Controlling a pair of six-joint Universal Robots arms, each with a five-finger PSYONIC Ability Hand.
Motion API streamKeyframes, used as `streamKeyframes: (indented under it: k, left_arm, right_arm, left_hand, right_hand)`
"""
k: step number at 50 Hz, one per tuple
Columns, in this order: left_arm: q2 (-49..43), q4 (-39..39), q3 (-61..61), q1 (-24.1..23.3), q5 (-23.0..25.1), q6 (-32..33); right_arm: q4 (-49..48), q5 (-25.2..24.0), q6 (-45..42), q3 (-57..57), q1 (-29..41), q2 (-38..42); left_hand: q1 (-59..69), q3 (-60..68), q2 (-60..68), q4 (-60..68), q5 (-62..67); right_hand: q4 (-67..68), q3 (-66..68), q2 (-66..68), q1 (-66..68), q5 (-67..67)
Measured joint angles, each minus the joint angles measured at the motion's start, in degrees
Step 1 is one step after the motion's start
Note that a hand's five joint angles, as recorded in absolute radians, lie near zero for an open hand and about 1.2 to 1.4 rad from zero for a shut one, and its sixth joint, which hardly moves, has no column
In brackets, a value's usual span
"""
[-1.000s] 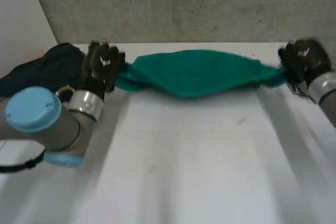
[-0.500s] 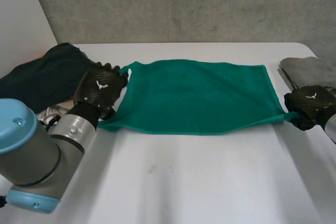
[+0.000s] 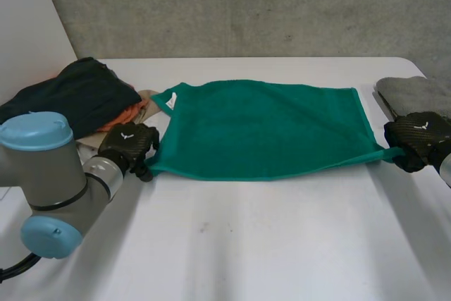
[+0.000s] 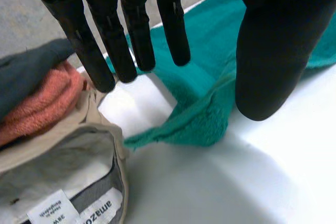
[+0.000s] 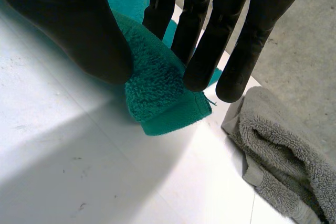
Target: Fold the laundry.
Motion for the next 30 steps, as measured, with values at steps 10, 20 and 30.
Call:
streamKeyframes:
  k: [10, 20, 30]
  left_arm:
    - [-5.3, -0.6, 3.6, 0.0, 0.0, 0.8]
    - [2.9, -10.3, 0.0, -1.4, -3.5, 11.7]
    - [21.8, -22.8, -11.7, -5.7, -10.3, 27.6]
  right_arm:
    - [0.3, 0.5, -0.3, -0.1, 0.1, 0.0]
    - [12.2, 0.5, -6.8, -2.0, -2.0, -5.1]
    - [38.6, 1.5, -33.2, 0.9, -11.9, -14.6]
  left_hand:
    - [29.1, 31.4, 31.5, 31.5, 29.9]
    - [29.1, 31.9, 32.0, 32.1, 29.9]
    - [29.1, 32.1, 32.1, 32.3, 29.9]
  right_hand:
    - [0.0, 0.0, 0.0, 0.0, 0.0]
    - [0.0, 0.0, 0.0, 0.0, 0.0]
    - [0.0, 0.0, 0.0, 0.0, 0.0]
